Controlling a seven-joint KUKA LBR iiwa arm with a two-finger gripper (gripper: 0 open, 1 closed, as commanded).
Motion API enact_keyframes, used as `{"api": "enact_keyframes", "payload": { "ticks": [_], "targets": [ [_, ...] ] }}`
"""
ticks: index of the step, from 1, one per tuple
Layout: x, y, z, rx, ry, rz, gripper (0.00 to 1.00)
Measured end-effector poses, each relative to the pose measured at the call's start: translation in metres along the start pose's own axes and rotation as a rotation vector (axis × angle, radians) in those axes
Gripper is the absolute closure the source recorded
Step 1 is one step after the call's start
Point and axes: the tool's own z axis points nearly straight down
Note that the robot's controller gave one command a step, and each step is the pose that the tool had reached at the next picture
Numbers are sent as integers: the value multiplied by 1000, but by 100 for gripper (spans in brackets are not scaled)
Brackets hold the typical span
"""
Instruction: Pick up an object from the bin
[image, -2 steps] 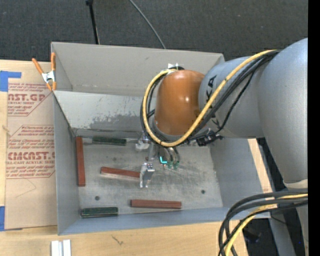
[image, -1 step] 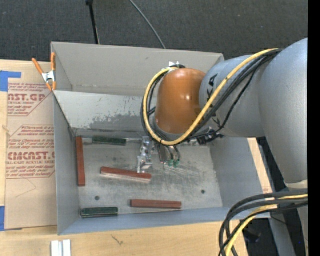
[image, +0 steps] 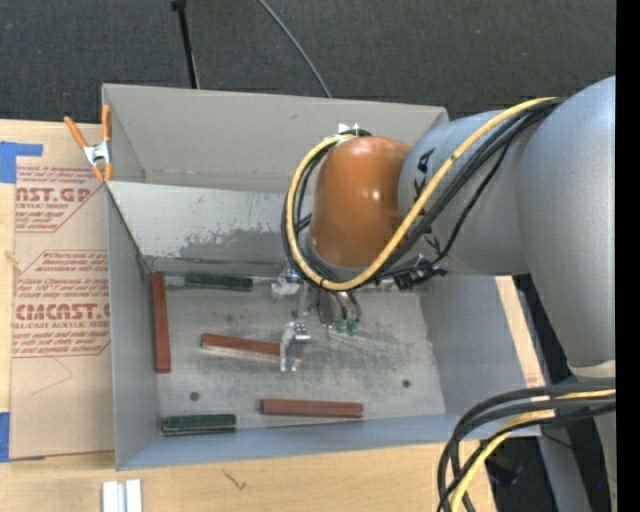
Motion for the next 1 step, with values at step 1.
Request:
{"api": "enact_keyframes", "payload": {
  "ticks": [1],
  "targets": [
    [0,0,0,0,0,0,0]
  ]
}}
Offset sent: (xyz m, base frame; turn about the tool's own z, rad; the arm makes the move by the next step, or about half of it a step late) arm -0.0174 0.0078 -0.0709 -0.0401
